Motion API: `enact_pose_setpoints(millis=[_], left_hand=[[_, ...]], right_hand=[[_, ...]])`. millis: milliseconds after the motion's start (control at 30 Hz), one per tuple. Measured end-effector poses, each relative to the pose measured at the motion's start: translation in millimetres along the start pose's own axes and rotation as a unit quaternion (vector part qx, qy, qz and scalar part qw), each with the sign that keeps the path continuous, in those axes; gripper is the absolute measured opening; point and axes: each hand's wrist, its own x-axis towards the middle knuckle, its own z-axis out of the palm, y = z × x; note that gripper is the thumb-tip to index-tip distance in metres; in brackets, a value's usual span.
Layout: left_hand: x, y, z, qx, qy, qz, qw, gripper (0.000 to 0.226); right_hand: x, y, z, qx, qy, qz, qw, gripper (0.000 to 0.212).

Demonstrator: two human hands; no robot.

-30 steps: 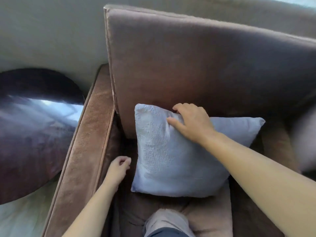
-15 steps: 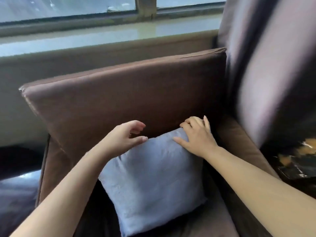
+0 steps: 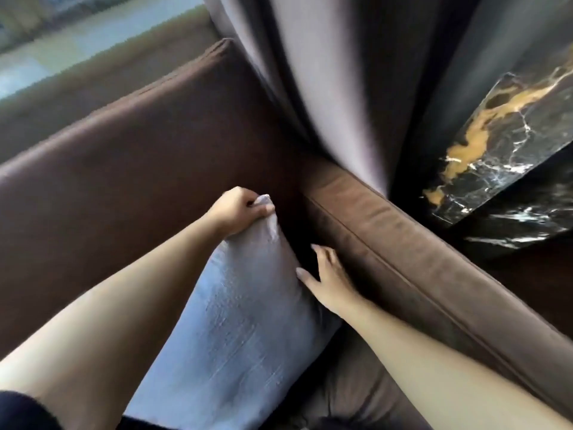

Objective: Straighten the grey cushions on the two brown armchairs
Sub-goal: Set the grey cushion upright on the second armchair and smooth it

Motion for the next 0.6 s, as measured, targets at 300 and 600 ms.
enact_pose_setpoints(millis=[300,600], left_hand=[[8,-28,4,-0.208,-0.039,0.026,0.977,0.036],[34,-45,-5,-0.306,-0.105,-0.048,0.945,0.064]], right_hand=[[-37,135,45,0.014,-0.127,0.166,0.978,0.047],[-12,153,60,-0.033,-0.089,0.178,0.979,0.007]])
